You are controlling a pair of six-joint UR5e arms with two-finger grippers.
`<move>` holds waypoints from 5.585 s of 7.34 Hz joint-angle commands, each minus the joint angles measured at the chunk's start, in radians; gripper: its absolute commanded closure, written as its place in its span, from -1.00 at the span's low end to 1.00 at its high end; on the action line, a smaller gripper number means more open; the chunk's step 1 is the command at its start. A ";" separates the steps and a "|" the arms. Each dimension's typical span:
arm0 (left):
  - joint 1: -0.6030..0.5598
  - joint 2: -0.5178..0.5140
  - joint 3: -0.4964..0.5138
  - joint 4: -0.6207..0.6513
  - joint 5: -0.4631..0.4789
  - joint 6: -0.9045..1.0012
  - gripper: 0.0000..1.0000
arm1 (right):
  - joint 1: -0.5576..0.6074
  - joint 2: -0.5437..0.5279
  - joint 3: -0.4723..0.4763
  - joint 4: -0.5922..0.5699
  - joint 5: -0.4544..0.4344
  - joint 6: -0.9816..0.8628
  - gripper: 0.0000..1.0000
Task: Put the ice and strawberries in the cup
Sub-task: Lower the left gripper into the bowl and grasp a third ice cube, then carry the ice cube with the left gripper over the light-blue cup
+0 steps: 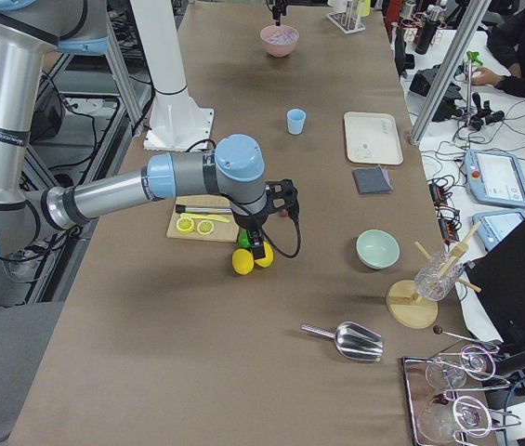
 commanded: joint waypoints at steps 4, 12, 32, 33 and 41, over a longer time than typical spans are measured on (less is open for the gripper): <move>0.029 0.045 0.133 -0.242 0.003 -0.049 -0.93 | 0.000 -0.008 0.016 0.000 0.005 0.000 -1.00; 0.166 0.114 0.139 -0.348 0.007 -0.212 -0.87 | 0.002 -0.057 0.045 -0.002 0.005 0.000 -1.00; 0.056 -0.280 0.018 0.245 -0.141 -0.205 1.00 | 0.009 -0.134 0.092 -0.009 0.068 0.003 -1.00; 0.040 -0.497 0.026 0.460 -0.135 -0.209 1.00 | 0.009 -0.135 0.092 -0.009 0.068 0.003 -1.00; 0.377 -1.232 0.599 0.376 0.046 -0.813 1.00 | 0.002 -0.113 0.091 -0.006 0.057 0.029 -1.00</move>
